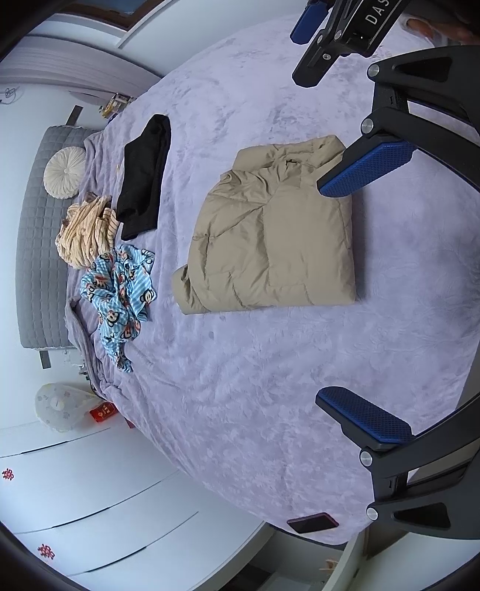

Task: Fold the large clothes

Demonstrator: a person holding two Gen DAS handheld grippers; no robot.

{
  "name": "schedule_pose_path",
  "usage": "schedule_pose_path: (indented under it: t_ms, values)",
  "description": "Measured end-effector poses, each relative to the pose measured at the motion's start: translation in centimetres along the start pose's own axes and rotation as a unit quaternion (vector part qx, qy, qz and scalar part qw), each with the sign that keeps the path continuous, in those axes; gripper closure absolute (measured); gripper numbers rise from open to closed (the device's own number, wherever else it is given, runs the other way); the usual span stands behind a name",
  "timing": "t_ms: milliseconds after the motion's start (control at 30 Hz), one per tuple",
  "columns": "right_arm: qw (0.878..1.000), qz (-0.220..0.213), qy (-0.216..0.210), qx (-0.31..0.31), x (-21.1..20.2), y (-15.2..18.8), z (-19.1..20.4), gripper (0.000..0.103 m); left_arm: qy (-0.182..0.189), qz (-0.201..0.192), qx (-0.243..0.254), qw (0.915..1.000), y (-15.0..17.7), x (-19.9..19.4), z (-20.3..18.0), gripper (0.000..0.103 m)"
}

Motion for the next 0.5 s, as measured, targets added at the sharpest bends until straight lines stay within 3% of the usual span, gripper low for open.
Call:
schedule_pose_path:
  t_ms: [500]
  values:
    - [1.0,0.0,0.001,0.0,-0.04,-0.02,0.2,0.016,0.0,0.0,0.0,1.0,0.06,0.01,0.03,0.0]
Point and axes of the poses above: each gripper's, at about its wrist camera, not at the fingertips, and x roughly the way its jaws point, z to its left, y to its underside, the point moved 1 cm from there along x, roughly the way its jaws point, and after that the axes turned 1 degree about y, right-handed, at the moved point
